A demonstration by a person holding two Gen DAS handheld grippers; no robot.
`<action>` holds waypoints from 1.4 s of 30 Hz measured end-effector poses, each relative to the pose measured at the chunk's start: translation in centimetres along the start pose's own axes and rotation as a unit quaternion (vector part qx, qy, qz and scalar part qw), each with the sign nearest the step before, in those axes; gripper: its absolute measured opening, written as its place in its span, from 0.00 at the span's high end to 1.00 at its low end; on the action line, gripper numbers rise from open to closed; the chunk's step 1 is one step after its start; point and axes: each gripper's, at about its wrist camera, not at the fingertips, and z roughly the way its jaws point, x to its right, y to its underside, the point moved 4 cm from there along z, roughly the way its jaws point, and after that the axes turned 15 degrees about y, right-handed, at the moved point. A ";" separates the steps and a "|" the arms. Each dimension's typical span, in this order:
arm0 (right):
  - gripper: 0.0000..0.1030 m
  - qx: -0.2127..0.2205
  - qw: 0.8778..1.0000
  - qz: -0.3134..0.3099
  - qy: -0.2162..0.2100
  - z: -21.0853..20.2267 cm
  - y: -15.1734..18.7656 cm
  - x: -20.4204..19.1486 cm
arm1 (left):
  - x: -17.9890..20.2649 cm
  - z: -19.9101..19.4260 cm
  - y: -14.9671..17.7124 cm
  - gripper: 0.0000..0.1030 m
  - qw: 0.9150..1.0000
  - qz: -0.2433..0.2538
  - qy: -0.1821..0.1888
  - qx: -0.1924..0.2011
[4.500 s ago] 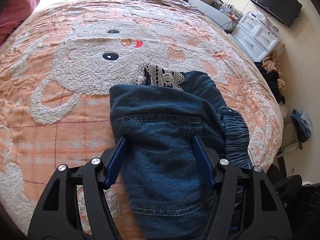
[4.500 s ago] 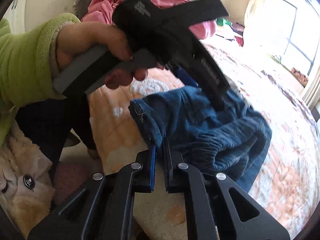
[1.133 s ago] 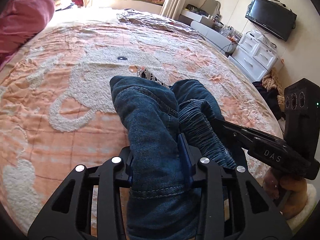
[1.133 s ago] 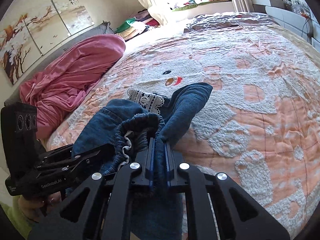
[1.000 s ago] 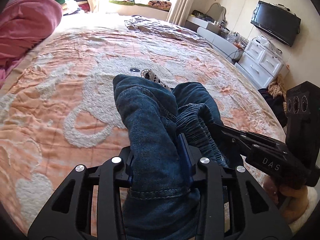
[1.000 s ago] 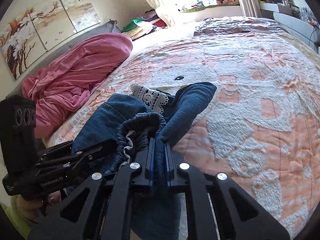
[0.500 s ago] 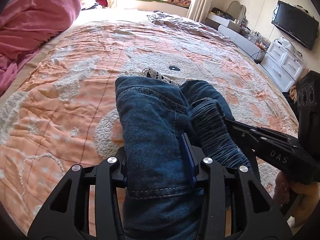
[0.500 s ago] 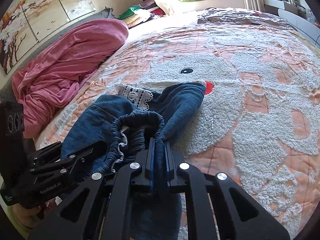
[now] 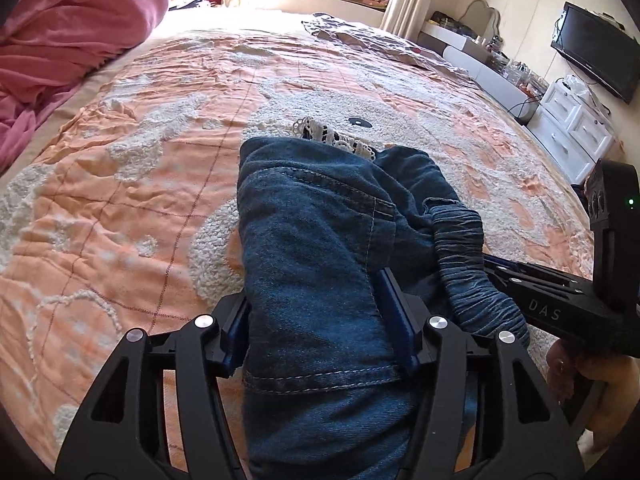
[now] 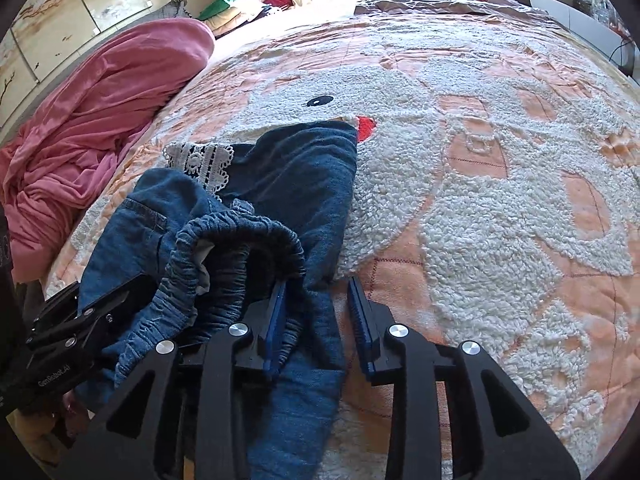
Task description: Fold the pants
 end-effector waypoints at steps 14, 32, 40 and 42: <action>0.34 0.044 0.999 -0.002 0.007 -3.9 1.0 1.3 | 0.5 -1.3 0.4 0.37 1.000 -0.001 0.008 0.001; 0.10 0.122 0.992 -0.018 0.011 -10.8 2.8 2.2 | 2.8 -6.1 2.1 0.10 1.000 0.016 -0.011 0.022; 0.05 0.146 0.988 -0.039 0.022 -13.5 5.3 2.3 | 4.5 -8.4 4.9 0.09 0.999 0.021 -0.011 0.032; 0.05 0.148 0.988 -0.043 0.023 -14.0 6.1 2.3 | 4.8 -8.8 5.6 0.09 0.999 0.020 -0.010 0.033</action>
